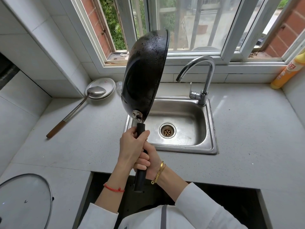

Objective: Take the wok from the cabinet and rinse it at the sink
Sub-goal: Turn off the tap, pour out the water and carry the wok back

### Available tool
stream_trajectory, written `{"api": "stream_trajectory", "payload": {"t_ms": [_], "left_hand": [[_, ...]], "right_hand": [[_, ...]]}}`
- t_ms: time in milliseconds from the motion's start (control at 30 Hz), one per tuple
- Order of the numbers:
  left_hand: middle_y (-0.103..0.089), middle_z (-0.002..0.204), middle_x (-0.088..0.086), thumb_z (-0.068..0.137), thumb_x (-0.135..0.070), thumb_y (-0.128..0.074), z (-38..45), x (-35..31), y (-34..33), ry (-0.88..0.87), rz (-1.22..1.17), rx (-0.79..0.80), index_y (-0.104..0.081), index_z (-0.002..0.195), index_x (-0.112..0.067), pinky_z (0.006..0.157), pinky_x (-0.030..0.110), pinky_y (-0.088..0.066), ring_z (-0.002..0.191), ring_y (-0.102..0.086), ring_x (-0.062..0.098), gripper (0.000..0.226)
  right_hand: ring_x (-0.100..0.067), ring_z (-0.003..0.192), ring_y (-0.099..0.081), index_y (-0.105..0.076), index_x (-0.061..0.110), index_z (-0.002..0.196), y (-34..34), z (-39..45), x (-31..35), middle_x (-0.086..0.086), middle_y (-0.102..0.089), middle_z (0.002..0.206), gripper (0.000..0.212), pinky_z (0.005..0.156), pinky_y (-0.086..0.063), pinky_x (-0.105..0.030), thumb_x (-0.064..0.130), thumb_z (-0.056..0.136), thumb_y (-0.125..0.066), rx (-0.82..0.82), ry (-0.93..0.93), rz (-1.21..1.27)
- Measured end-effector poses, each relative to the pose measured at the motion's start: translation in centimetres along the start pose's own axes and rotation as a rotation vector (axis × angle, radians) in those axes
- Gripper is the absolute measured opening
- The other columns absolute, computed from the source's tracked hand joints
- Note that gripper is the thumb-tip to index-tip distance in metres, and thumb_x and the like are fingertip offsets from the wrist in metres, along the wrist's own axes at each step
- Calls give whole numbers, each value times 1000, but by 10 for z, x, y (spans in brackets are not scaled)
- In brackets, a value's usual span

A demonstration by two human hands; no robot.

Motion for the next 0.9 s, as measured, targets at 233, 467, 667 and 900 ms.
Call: {"api": "stream_trajectory", "payload": {"t_ms": [233,467,667,900], "left_hand": [[-66,65,2,73,-40,-65,-2,2,-3,19,-41,11,-65,75,-20,65,34,-55,63,-64,18,20],[-64,66,10,81,-30,-66,-4,7,-11,55,-232,51,-64,78,-8,55,23,-51,56,-64,14,23],[-54,66,9,82,-30,-63,1,-2,-17,41,-438,160,-61,70,-12,69,26,-52,64,-56,21,22],[-58,76,2,84,-31,-59,13,-19,-26,82,-712,332,-66,98,-11,73,27,-52,72,-59,16,25]], "right_hand": [[-6,19,-39,-49,21,36,4,-3,1,8,-40,27,50,23,-29,-14,44,80,-57,-73,-9,3],[-4,19,-33,-50,22,34,9,-10,9,10,-34,27,64,24,-25,-13,38,95,-44,-251,0,-144],[-4,24,-33,-37,17,60,4,-14,31,8,-32,34,40,27,-28,-13,19,99,-45,-393,97,-443],[-13,27,-36,-41,11,64,-8,-13,66,-1,-36,38,26,31,-35,-18,3,87,-50,-460,281,-782]]}}
Point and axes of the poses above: each hand's wrist, its own z-axis towards the middle knuckle, its own y-axis out of the back of the hand, x = y × z, the point moved 7 cm from there along z, towards the middle knuckle
